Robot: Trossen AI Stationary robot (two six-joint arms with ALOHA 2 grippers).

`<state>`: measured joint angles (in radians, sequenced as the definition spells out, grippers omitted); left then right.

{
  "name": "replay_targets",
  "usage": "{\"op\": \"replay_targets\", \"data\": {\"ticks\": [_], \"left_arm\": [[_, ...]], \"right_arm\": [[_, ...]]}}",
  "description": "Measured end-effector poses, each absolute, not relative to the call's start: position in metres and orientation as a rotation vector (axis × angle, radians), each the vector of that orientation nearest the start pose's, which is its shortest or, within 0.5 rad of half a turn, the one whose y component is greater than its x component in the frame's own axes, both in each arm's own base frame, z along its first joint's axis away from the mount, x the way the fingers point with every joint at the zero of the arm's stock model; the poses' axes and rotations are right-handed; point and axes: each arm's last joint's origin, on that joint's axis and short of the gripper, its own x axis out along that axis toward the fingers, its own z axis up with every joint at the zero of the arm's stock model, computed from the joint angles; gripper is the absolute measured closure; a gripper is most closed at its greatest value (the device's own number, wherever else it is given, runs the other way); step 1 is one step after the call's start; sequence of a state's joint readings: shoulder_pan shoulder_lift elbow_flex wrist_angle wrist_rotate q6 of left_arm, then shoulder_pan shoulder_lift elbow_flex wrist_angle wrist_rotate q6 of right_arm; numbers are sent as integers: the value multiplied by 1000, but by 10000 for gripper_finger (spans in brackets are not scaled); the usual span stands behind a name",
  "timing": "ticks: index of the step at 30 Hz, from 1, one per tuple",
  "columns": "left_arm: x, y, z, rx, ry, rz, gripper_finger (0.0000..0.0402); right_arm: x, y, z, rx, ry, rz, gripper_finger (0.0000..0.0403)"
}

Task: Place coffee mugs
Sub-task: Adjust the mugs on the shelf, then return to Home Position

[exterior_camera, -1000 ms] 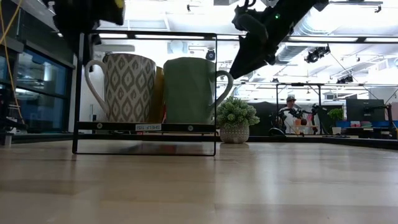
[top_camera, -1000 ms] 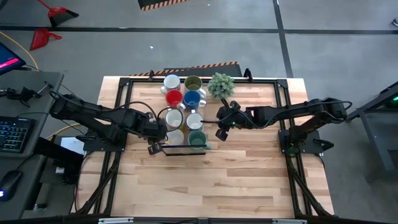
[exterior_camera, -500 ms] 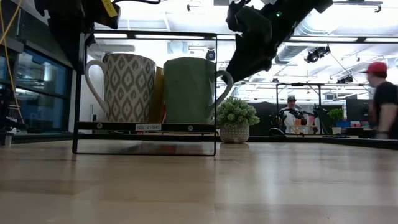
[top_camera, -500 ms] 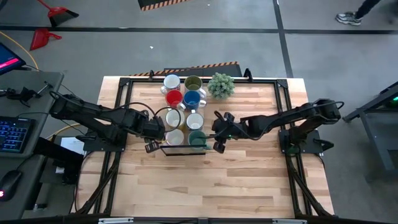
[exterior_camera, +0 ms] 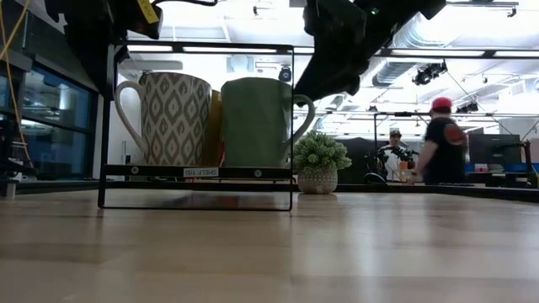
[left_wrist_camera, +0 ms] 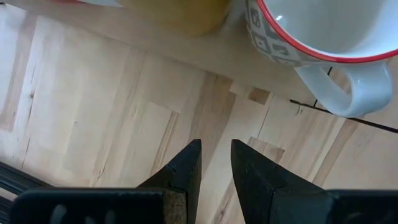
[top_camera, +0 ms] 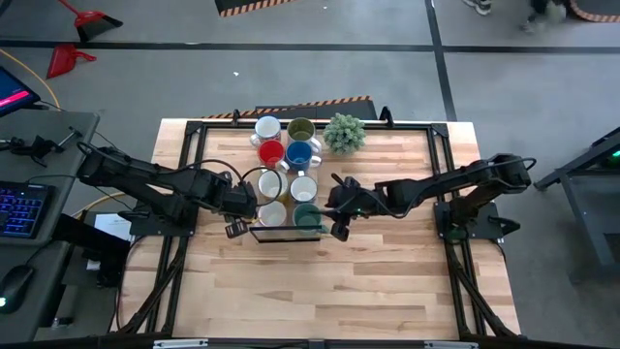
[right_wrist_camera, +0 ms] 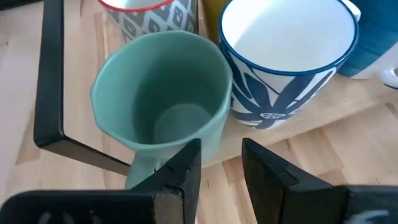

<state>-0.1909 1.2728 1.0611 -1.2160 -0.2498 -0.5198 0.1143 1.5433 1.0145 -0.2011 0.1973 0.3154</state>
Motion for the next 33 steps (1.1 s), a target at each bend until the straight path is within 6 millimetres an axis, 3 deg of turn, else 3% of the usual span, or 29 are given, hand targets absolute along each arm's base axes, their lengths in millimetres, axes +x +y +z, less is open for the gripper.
{"op": "replay_targets", "data": {"ticks": [19,24,29,33], "left_arm": [[206,-33,268,-121,1328,403,323],[199,-31,272,-30,1382,346,323],[181,-27,295,27,1399,311,323],[162,-23,315,16,1268,323,323]], "right_arm": [[327,35,234,207,683,-68,300],[326,35,236,153,686,-40,300],[312,30,255,75,654,-85,300],[288,25,281,-8,629,-82,300]]}}
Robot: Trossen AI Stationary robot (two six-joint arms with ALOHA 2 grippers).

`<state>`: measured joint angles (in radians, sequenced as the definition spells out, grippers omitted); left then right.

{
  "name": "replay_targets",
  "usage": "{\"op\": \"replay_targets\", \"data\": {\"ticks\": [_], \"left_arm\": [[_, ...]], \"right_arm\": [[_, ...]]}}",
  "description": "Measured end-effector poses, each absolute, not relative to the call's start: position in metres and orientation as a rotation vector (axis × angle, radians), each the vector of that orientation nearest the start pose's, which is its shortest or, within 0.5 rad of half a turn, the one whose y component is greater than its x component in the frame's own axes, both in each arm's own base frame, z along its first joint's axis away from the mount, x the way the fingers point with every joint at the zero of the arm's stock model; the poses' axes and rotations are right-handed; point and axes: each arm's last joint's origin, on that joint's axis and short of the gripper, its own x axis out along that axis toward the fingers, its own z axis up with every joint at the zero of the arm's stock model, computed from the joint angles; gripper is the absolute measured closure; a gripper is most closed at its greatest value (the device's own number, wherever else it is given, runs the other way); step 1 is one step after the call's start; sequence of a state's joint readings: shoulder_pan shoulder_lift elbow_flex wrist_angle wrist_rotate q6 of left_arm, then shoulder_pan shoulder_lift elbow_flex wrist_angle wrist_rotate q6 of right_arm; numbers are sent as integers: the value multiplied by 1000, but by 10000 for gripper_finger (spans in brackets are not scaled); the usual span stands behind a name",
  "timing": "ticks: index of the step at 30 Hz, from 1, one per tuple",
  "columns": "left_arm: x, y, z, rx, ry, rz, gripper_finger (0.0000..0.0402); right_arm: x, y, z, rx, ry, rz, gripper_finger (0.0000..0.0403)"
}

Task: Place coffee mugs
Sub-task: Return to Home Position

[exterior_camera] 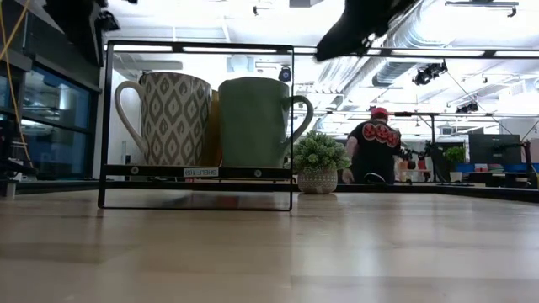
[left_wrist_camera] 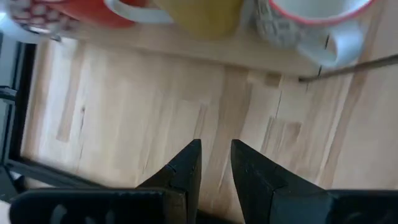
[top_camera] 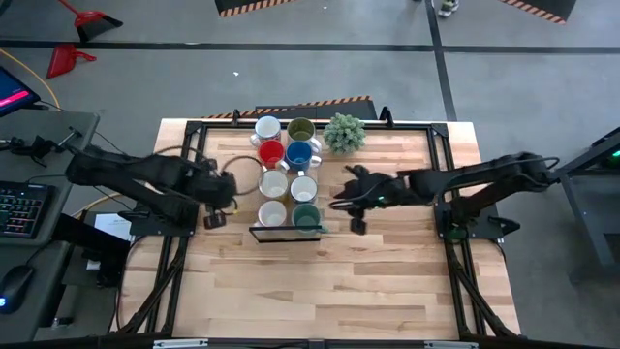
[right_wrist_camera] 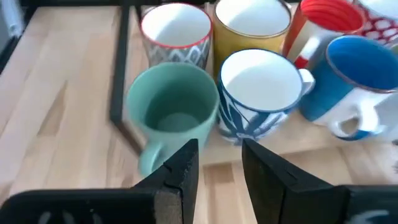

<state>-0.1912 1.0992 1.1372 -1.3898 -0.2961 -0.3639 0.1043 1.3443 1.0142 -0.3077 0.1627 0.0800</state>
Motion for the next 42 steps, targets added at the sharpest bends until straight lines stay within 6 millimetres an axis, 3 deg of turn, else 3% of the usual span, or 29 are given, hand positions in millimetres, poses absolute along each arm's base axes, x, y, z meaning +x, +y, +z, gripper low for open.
{"op": "replay_targets", "data": {"ticks": [3,6,12,18,22,25,36,42], "left_arm": [[139,-21,324,-61,1150,330,323],[115,-22,323,-180,984,303,323],[84,-22,292,-302,709,244,323],[90,-28,264,-231,404,85,323],[97,-32,230,-137,298,51,323],[100,-33,211,-115,233,30,323],[106,-35,166,9,68,-11,323],[108,-29,166,94,29,-13,323]], "right_arm": [[265,28,296,-23,631,-38,300],[240,35,298,-35,609,-23,300],[199,48,273,23,415,15,300],[174,53,241,1,145,101,300],[163,51,213,-14,71,113,300],[157,50,202,-6,4,134,300],[155,54,195,-65,-2,321,300],[157,49,195,-115,-2,237,300]]}}
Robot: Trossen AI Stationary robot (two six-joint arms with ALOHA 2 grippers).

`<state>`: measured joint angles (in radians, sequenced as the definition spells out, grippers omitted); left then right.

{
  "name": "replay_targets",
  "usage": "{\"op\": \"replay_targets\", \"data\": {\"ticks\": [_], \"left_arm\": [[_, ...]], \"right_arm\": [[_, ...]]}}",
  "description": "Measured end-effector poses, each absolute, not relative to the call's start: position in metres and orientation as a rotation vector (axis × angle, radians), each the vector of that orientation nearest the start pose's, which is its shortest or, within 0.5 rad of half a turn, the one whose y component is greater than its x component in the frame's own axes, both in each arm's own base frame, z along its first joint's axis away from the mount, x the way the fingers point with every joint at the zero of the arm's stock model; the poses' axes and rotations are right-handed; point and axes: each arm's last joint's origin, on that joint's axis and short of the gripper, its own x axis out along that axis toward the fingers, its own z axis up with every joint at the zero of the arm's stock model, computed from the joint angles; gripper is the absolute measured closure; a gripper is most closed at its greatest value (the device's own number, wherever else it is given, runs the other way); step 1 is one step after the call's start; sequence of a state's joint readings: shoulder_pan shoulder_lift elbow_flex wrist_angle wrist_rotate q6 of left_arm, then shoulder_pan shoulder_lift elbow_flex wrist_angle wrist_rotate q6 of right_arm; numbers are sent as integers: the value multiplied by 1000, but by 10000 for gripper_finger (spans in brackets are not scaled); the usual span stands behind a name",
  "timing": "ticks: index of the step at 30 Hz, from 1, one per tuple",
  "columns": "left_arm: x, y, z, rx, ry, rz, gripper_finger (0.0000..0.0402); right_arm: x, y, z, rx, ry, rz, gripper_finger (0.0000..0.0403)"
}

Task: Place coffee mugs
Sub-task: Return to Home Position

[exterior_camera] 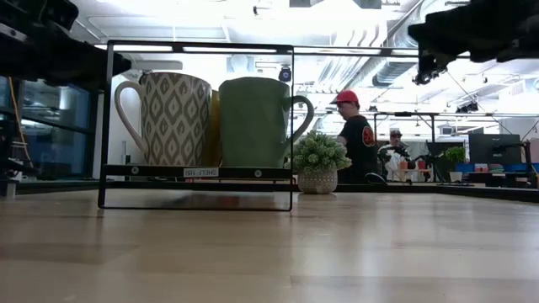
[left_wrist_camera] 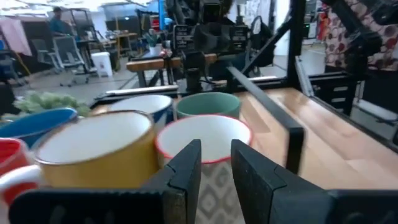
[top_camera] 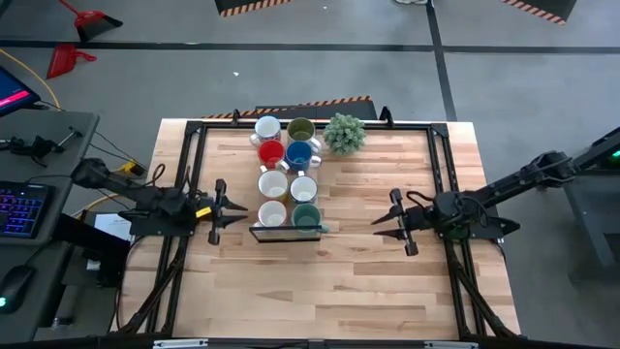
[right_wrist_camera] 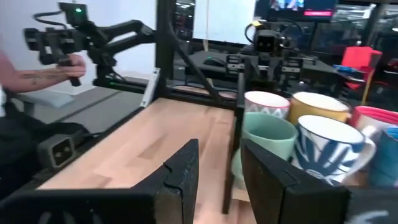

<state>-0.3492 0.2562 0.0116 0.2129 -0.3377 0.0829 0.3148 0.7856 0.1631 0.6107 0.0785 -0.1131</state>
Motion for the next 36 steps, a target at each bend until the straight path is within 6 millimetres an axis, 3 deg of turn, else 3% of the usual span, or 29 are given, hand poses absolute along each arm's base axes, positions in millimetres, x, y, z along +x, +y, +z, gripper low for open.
{"op": "replay_targets", "data": {"ticks": [13,26,36], "left_arm": [[114,-1,169,135,3,3,323],[117,24,173,145,-36,8,323],[124,39,164,70,37,40,323]], "right_arm": [[143,33,166,-78,-56,177,300],[147,5,165,-104,-38,40,300],[146,-9,162,-67,-3,86,300]]}}
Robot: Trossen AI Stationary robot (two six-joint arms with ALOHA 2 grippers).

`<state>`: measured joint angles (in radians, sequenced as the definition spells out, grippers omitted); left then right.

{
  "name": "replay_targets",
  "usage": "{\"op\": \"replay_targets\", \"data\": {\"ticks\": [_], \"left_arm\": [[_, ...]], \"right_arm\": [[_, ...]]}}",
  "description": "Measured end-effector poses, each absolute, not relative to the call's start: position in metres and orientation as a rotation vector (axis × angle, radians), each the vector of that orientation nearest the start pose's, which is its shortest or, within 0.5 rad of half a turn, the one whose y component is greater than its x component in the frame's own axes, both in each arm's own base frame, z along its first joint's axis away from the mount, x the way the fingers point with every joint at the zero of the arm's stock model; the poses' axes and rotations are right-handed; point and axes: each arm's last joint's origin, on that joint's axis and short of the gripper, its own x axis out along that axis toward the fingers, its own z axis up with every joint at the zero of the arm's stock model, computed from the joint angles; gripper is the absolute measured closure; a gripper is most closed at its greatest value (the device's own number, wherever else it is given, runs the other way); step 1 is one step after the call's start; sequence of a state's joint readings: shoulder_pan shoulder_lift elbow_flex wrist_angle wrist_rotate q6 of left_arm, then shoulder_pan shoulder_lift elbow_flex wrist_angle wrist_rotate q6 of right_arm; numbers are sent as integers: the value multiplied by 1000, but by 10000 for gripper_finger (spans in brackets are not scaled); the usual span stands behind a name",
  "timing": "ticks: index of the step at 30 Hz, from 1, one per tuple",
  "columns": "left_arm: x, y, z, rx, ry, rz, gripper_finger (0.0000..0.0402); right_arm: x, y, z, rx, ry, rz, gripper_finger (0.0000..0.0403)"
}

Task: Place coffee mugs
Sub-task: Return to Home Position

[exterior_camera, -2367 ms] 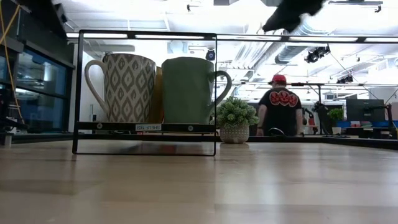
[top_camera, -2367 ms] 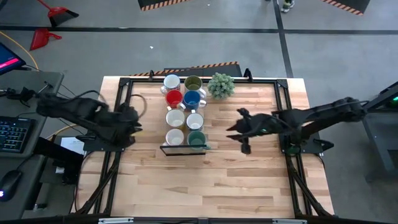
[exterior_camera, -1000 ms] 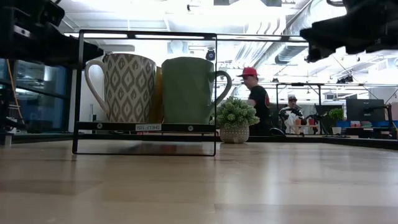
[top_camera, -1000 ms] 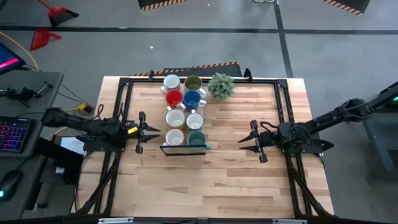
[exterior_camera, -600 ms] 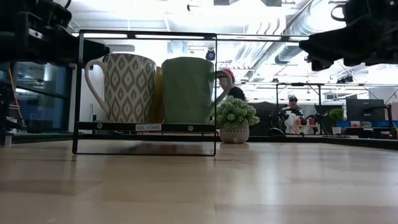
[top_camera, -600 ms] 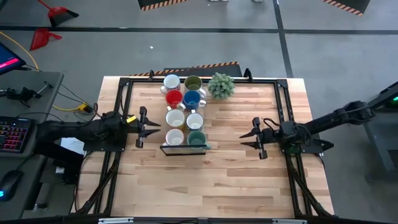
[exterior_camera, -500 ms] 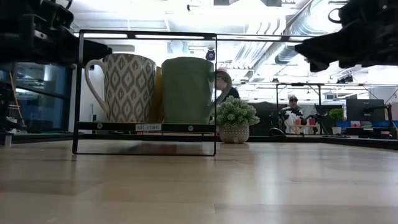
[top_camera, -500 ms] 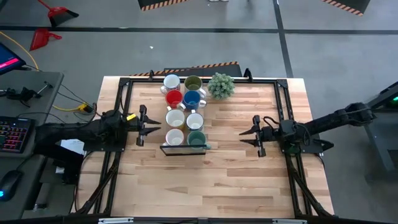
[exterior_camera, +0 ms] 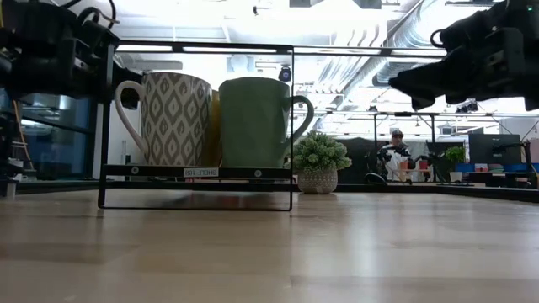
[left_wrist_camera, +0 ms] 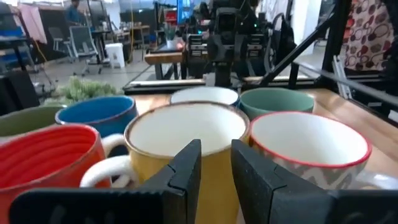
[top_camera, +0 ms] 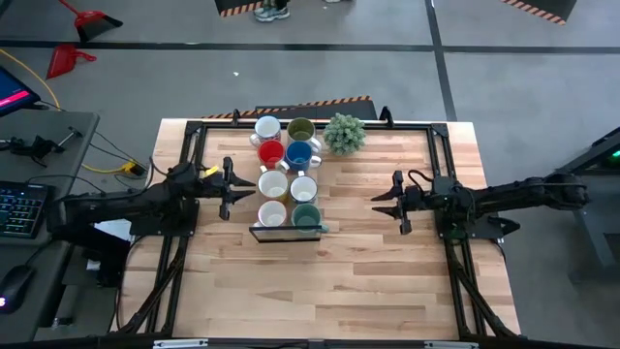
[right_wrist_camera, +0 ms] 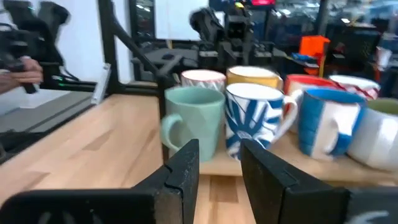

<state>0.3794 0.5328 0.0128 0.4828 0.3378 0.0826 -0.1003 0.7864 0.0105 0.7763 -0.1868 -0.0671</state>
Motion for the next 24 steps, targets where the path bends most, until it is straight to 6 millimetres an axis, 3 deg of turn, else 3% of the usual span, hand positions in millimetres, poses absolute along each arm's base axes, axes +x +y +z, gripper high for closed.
{"op": "replay_targets", "data": {"ticks": [13,18,24], "left_arm": [[125,40,169,-8,-14,55,323],[125,40,169,-170,-17,69,323],[125,40,168,-166,-8,58,323]], "right_arm": [[146,-14,159,43,22,-73,300],[146,-15,158,100,29,-80,300],[146,-14,154,115,74,-74,300]]}}
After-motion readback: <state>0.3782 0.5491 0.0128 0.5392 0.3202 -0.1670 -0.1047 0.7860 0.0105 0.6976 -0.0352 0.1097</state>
